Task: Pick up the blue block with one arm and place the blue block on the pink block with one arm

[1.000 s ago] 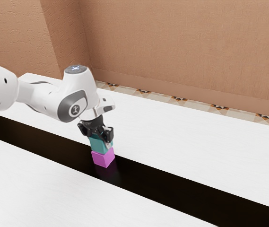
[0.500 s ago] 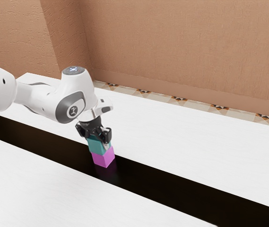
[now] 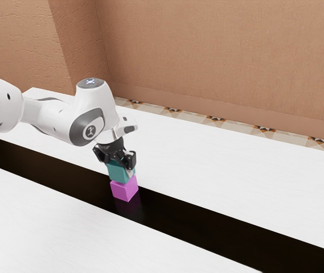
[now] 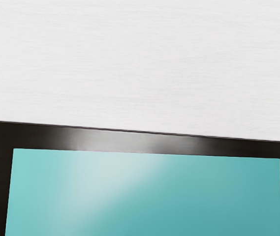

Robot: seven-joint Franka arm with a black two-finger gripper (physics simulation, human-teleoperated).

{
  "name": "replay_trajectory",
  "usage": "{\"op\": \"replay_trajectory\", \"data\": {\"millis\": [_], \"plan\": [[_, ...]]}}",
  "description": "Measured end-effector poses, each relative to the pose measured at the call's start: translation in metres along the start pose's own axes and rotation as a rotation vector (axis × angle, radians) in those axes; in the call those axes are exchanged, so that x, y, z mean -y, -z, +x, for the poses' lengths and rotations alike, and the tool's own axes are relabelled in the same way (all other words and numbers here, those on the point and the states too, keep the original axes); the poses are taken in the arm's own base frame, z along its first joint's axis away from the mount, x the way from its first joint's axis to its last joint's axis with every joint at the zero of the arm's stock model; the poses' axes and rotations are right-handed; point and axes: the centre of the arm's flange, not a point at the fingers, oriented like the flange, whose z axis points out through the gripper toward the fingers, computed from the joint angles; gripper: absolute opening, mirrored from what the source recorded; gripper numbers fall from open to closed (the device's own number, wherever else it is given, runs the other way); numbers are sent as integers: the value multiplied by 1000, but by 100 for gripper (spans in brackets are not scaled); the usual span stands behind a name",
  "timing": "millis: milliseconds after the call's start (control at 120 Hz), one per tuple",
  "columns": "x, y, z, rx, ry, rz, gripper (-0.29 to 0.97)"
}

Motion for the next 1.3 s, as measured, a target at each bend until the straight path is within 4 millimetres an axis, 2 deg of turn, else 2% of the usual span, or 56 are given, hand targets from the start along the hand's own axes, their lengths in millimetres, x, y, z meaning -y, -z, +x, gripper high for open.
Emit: {"op": "replay_trajectory", "data": {"millis": [325, 567, 617, 675, 725, 742, 758, 783, 808, 842, 875, 908, 1050, 1300], "plan": [[1, 1, 1, -10, -24, -2, 36], [1, 9, 2, -29, -38, -11, 55], [-1, 41, 3, -82, -49, -4, 58], [-3, 101, 1, -181, -45, 4, 60], [-4, 190, 8, -295, 31, -6, 62], [-5, 224, 13, -330, 71, -19, 62], [-5, 267, 18, -368, 116, -36, 63], [-1, 320, 17, -400, 185, -55, 63], [10, 356, 10, -406, 260, -63, 64], [33, 380, 1, -384, 370, -56, 64], [52, 389, -7, -345, 469, -45, 65], [62, 392, -15, -300, 549, -35, 65], [104, 374, -42, -123, 868, 8, 67], [113, 361, -57, -1, 1181, 53, 68]]}}
